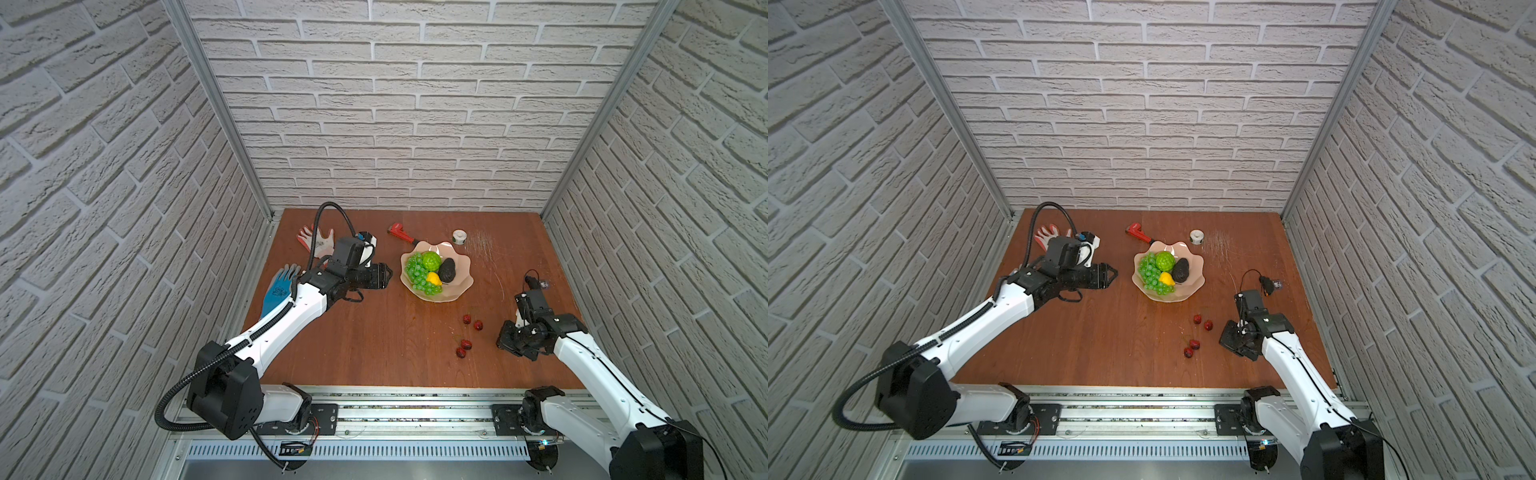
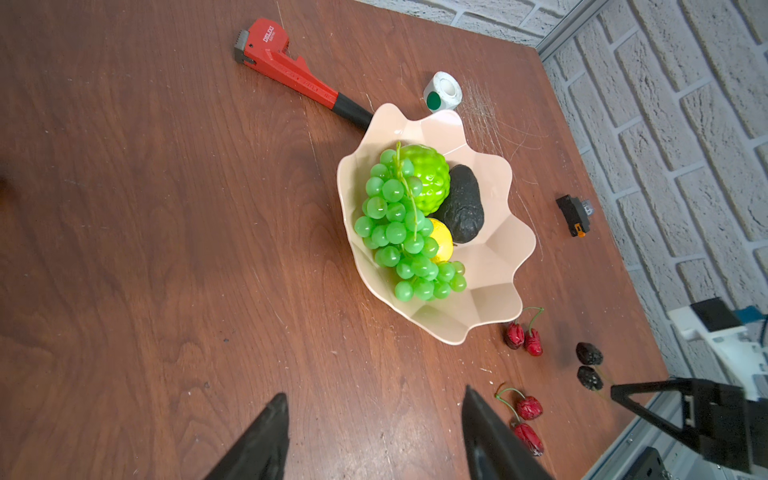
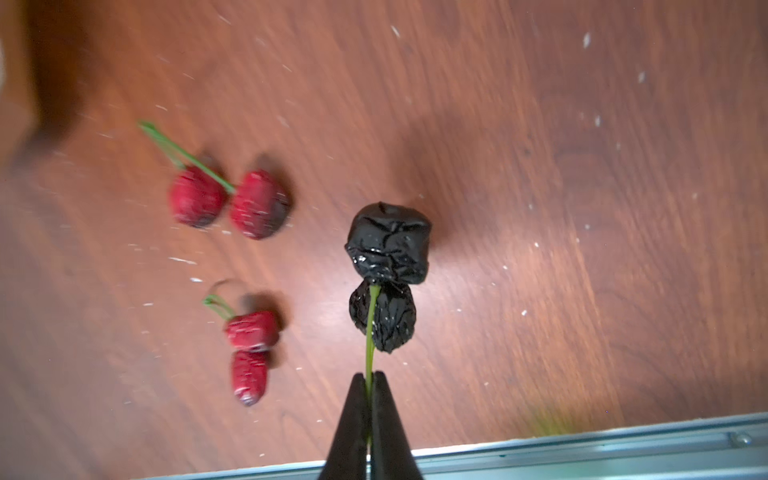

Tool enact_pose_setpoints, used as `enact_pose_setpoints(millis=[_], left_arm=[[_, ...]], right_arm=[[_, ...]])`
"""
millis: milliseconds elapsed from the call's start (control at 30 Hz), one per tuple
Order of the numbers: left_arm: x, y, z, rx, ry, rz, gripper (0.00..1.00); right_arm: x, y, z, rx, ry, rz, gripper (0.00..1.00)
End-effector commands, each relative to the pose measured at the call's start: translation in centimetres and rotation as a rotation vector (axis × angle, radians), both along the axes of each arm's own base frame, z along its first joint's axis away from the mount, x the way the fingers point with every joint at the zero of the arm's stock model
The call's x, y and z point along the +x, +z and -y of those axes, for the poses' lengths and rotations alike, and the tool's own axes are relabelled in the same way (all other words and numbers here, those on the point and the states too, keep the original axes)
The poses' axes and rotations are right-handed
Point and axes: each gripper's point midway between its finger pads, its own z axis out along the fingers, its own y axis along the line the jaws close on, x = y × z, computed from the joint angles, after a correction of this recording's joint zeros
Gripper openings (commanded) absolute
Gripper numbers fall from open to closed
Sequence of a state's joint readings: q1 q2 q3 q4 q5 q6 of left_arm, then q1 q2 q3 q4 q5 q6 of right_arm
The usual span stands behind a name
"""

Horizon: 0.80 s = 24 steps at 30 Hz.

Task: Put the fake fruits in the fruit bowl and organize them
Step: 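Lower the right gripper and close it on the dark cherry stem, then lift the dark cherries and carry them over the bowl with the right gripper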

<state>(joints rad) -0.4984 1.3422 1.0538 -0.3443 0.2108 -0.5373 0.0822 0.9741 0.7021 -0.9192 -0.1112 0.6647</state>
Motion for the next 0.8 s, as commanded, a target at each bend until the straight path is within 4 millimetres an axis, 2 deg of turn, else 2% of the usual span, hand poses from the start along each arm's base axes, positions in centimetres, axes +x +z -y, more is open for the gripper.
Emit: enact_pose_setpoints(millis=[0, 67, 200, 267, 367, 533, 667, 767], left_arm=[[0.5, 1.0, 0.0, -0.021, 0.013, 0.015, 0.66], [0.5, 0.9, -0.1, -0.02, 0.021, 0.009, 0.66], [0.5, 0.4, -0.3, -0.015, 0.034, -0.018, 0.66], [0.6, 0.1, -0.3, -0.014, 0.043, -0.029, 0.66], [0.9, -0.1, -0.4, -0.019, 0.063, -0.041, 0.66], [1.3, -0.2, -0.4, -0.025, 0.089, -0.058, 0.66], [1.7, -0.3, -0.4, -0.017, 0.099, -0.075, 0.66], [2.1, -0.1, -0.2, -0.018, 0.104, -0.075, 0.66]], right_arm=[[1.7, 3.0, -0.7, 0.025, 0.049, 0.068, 0.05], [3.0, 4.8, -1.2, 0.044, 0.073, 0.107, 0.05], [6.8, 8.4, -3.4, 0.124, 0.149, 0.202, 0.06], [8.7, 9.6, -4.8, 0.159, 0.194, 0.227, 0.06], [11.6, 10.1, -7.0, 0.2, 0.265, 0.238, 0.05], [15.6, 9.1, -10.3, 0.27, 0.34, 0.228, 0.05], [17.2, 7.4, -11.5, 0.303, 0.358, 0.208, 0.06], [17.7, 5.5, -11.6, 0.293, 0.367, 0.178, 0.05]])
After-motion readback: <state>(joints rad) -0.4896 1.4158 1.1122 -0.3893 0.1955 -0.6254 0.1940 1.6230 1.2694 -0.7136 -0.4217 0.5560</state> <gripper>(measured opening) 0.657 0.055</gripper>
